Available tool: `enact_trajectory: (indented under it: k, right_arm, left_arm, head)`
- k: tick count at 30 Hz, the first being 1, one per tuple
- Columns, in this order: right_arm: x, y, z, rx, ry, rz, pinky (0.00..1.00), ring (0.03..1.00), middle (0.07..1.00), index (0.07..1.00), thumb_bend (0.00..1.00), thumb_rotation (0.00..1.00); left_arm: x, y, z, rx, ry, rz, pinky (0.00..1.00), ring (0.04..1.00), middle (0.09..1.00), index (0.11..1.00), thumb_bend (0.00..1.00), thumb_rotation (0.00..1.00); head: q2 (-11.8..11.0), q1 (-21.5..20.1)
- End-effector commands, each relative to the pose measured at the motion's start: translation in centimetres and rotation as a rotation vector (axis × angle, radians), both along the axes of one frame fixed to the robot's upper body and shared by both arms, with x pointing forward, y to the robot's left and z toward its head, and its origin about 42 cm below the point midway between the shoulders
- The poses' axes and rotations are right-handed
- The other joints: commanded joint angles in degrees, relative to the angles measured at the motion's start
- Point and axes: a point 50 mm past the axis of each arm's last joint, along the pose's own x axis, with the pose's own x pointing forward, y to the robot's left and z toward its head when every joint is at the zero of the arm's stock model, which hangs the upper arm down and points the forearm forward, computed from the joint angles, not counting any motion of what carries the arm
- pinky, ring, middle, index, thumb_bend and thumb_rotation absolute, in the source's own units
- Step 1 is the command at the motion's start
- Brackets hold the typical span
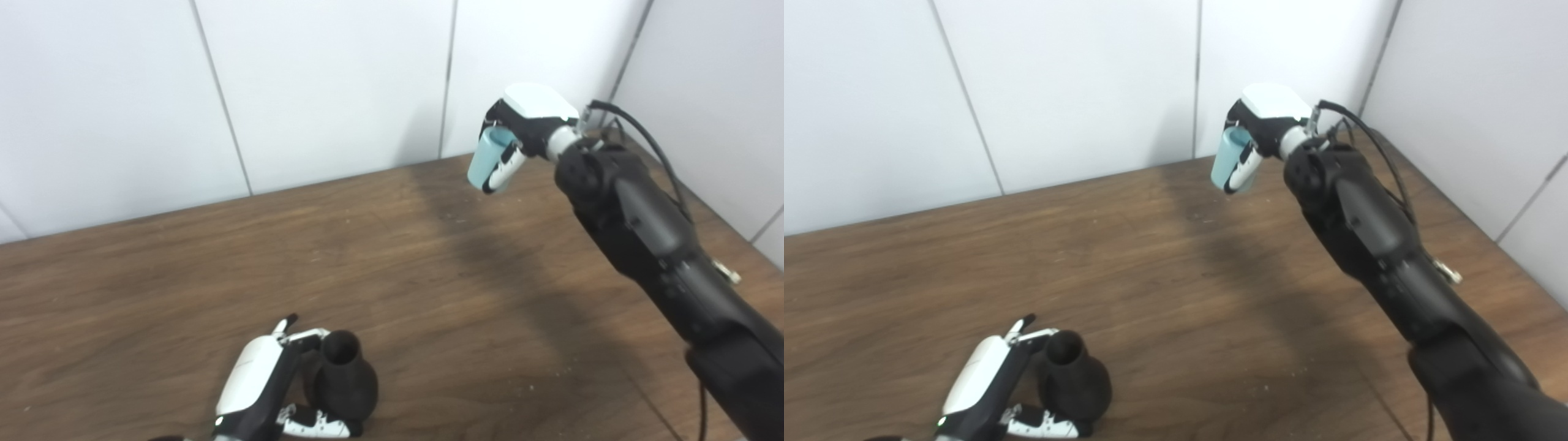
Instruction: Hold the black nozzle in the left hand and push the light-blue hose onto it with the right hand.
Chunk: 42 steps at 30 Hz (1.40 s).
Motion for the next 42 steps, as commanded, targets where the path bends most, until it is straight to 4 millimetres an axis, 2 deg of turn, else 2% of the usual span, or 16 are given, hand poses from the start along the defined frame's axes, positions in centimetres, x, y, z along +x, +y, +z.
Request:
enact_trajectory:
  k: [1, 3, 6, 8, 13, 18, 23, 28, 42]
  right_arm:
    - [-0.8, -0.1, 2.4, 0.0, -0.068, 0.012, 0.4, 0.434, 0.487, 0.481, 0.5, 0.0]
    - [-1.8, 0.8, 2.6, 0.013, -0.071, 0.054, 0.48, 0.457, 0.478, 0.475, 0.5, 0.0]
    - [-4.3, 2.6, 2.9, 0.042, -0.077, 0.152, 0.36, 0.443, 0.477, 0.48, 0.5, 0.0]
    - [-5.3, 3.2, 2.9, 0.07, -0.073, 0.191, 0.33, 0.442, 0.479, 0.481, 0.5, 0.0]
    - [-7.2, 4.2, 2.8, 0.17, -0.06, 0.273, 0.31, 0.433, 0.493, 0.488, 0.5, 0.0]
    - [-10.4, 5.7, 2.5, 0.249, -0.018, 0.402, 0.31, 0.426, 0.504, 0.498, 0.5, 0.0]
    - [-12.2, 6.0, 2.5, 0.297, 0.002, 0.469, 0.3, 0.43, 0.509, 0.506, 0.5, 0.0]
    - [-13.0, 6.8, 2.4, 0.32, 0.004, 0.508, 0.3, 0.432, 0.503, 0.502, 0.5, 0.0]
    - [-13.3, 8.8, 0.7, 0.399, 0.021, 0.547, 0.3, 0.434, 0.495, 0.501, 0.5, 0.0]
  left_arm:
    - [-1.4, -0.5, -2.8, 0.091, 0.162, -0.042, 1.0, 0.677, 0.483, 0.491, 0.52, 0.0]
    - [-1.4, -0.7, -2.8, 0.094, 0.161, -0.04, 1.0, 0.677, 0.482, 0.492, 0.52, 0.0]
    - [-1.3, -1.2, -2.7, 0.097, 0.161, -0.037, 1.0, 0.676, 0.482, 0.492, 0.52, 0.0]
    - [-1.3, -1.5, -2.7, 0.096, 0.162, -0.032, 1.0, 0.676, 0.482, 0.492, 0.52, 0.0]
    - [-1.3, -2.3, -2.6, 0.09, 0.171, -0.017, 1.0, 0.676, 0.485, 0.489, 0.52, 0.0]
    - [-1.4, -2.9, -2.3, 0.076, 0.178, 0.005, 1.0, 0.672, 0.491, 0.484, 0.52, 0.0]
    - [-1.4, -3.5, -2.2, 0.068, 0.179, 0.012, 1.0, 0.666, 0.497, 0.479, 0.52, 0.0]
    - [-1.4, -3.7, -2.2, 0.067, 0.178, 0.012, 1.0, 0.661, 0.5, 0.477, 0.52, 0.0]
    - [-1.2, -4.0, -1.9, 0.071, 0.166, 0.004, 0.99, 0.683, 0.507, 0.47, 0.52, 0.0]
  head:
    - [0.3, 1.5]
    - [0.5, 2.1]
    - [1.2, 5.6]
    - [1.4, 6.9]
    - [2.2, 9.7]
    - [2.8, 10.5]
    - [3.6, 11.3]
    - [4.1, 11.5]
    - [4.6, 11.7]
